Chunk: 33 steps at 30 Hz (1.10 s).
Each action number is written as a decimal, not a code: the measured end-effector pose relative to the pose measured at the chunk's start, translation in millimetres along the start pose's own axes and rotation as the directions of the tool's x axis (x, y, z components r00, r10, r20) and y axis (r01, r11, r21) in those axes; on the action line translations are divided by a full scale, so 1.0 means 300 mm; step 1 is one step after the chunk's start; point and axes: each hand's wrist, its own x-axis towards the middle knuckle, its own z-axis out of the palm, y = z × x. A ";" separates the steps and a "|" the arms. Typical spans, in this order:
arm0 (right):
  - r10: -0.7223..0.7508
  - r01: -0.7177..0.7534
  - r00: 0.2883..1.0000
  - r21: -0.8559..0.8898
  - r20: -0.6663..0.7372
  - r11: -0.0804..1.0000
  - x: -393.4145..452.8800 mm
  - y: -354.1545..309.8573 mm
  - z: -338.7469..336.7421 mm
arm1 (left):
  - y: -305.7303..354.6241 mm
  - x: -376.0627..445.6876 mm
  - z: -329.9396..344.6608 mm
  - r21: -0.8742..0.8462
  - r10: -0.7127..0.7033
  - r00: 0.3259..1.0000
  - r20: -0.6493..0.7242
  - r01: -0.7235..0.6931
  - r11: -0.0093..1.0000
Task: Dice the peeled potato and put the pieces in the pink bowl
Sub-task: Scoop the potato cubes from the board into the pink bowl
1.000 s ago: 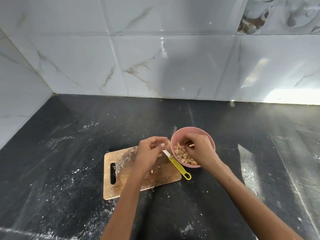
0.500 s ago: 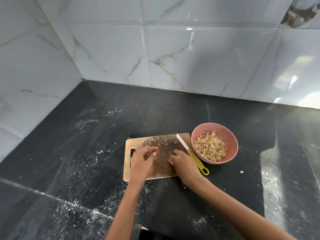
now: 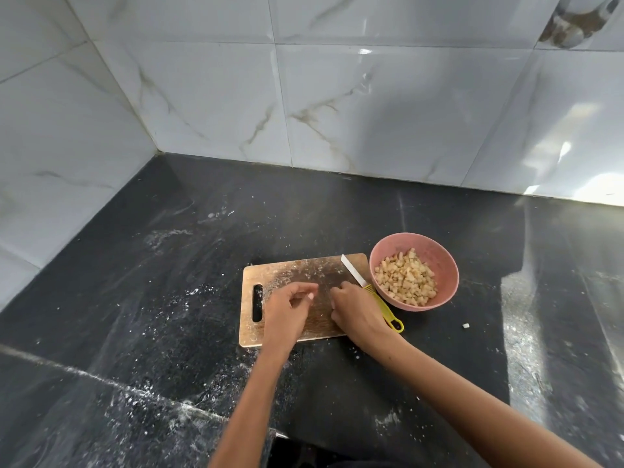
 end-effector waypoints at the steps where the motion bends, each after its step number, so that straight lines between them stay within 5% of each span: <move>1: 0.008 -0.009 1.000 0.064 0.017 0.998 0.003 -0.003 -0.008 | -0.003 0.000 -0.002 0.007 0.002 1.000 -0.003 -0.002 1.000; 7: 0.098 0.024 0.970 0.489 -0.223 0.872 -0.015 0.046 -0.167 | -0.011 0.003 -0.003 0.051 0.042 0.999 -0.021 -0.040 0.998; 15: 0.339 -0.165 0.846 0.403 -0.411 0.900 -0.078 0.302 -0.362 | 0.018 0.023 0.089 0.260 0.206 0.979 0.002 -0.200 0.945; 19: 0.310 -0.126 0.827 0.382 -0.469 0.916 -0.089 0.325 -0.372 | 0.026 0.037 0.159 0.433 0.262 0.965 0.029 -0.248 0.866; 23: 0.325 -0.068 0.712 0.399 -0.623 0.914 -0.099 0.321 -0.360 | 0.019 0.028 0.240 0.575 0.277 0.953 0.126 -0.297 0.762; 27: 0.252 -0.135 0.873 0.289 -0.418 0.948 -0.091 0.362 -0.316 | 0.004 0.018 0.302 0.641 0.243 0.938 0.247 -0.346 0.685; 33: 0.156 -0.130 0.949 0.110 -0.273 0.985 -0.117 0.362 -0.183 | -0.024 0.028 0.338 0.674 0.288 0.922 0.259 -0.386 0.630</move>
